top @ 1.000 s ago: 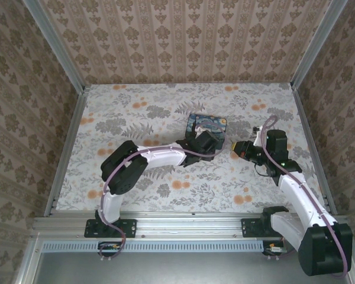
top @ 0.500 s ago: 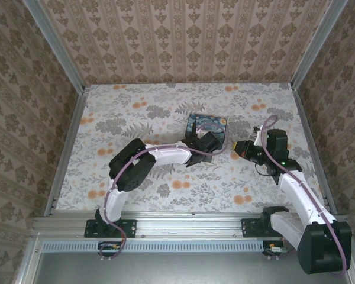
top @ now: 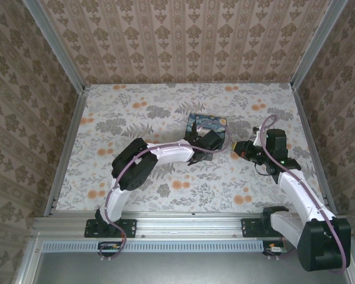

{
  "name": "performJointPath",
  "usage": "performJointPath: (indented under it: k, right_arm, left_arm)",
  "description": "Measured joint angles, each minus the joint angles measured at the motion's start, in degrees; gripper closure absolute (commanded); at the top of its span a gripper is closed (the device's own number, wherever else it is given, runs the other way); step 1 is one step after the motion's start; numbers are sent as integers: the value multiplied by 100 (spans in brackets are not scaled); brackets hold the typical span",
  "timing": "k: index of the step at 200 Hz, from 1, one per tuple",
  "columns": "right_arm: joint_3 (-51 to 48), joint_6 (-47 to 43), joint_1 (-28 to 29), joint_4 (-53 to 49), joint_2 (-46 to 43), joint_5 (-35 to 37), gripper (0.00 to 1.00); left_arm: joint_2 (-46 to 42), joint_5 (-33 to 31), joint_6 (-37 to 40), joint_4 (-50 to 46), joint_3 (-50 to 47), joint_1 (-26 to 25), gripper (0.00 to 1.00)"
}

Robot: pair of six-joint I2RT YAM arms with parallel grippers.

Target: Unlock the padlock with the key

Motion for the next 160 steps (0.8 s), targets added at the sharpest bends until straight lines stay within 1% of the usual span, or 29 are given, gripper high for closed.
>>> performJointPath:
  k: [50,67,86,106,131,160]
  right_arm:
    - [0,2,0,46,52,-81,100]
    - [0,0,0,46,59,-101,100]
    - [0,0,0,44,66,-125,100]
    - [-15,-17,0,37,59,-146,100]
    - [-109,-63,0,-116,-87,-149,100]
    - [-162,-125,2,-262,-317,-192,100]
  left_arm:
    - [37,-22,-72,-146,101,0,61]
    - [85,-24,-74,-155,173,0,68]
    - [96,-7,-90,-229,236,0,79]
    - [98,79,-59,-280,262,7,84]
    - [61,450,-52,-326,295,85,89]
    - [-295,1388,-72,-632,267,352,92]
